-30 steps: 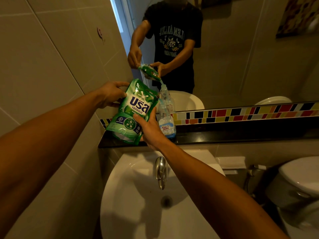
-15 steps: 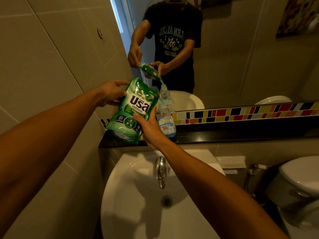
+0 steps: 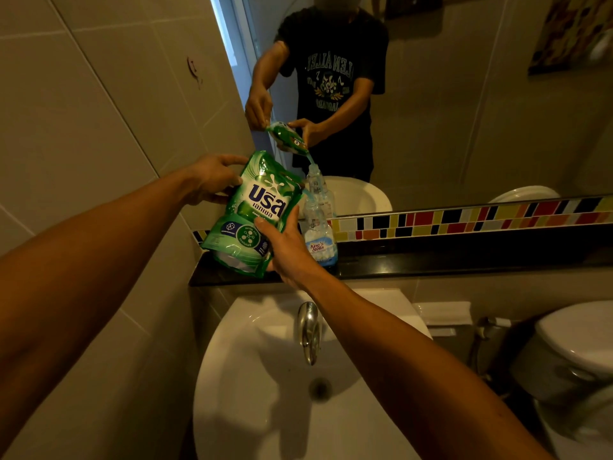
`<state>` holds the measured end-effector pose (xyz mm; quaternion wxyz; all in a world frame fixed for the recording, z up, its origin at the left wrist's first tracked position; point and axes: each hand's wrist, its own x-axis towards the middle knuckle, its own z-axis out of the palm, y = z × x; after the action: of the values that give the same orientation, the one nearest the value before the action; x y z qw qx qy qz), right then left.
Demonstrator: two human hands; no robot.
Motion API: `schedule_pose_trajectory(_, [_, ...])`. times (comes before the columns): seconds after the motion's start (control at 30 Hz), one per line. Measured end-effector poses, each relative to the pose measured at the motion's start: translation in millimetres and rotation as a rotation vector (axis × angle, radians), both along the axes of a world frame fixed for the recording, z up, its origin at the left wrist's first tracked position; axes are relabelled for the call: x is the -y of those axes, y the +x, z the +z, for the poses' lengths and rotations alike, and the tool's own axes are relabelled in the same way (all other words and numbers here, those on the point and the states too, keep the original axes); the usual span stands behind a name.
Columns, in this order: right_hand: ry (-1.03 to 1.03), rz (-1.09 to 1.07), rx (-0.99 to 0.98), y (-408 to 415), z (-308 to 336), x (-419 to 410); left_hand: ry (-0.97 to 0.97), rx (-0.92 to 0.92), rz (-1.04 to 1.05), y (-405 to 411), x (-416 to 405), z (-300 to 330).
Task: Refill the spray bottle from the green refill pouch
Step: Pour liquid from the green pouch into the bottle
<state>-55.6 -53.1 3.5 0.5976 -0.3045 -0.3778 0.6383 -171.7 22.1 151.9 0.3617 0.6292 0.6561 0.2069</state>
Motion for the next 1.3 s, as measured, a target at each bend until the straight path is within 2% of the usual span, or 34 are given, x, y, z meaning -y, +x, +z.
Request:
schedule_pose_trajectory(1.07, [-0.025,0.015,0.008,-2,-5,-5,0.006,-0.015,-0.024,0,-2,3])
schedule_pose_trajectory(1.3, [-0.007,0.003,0.075,5,-12,-6,0.000,0.029,-0.002,-2,-4,-11])
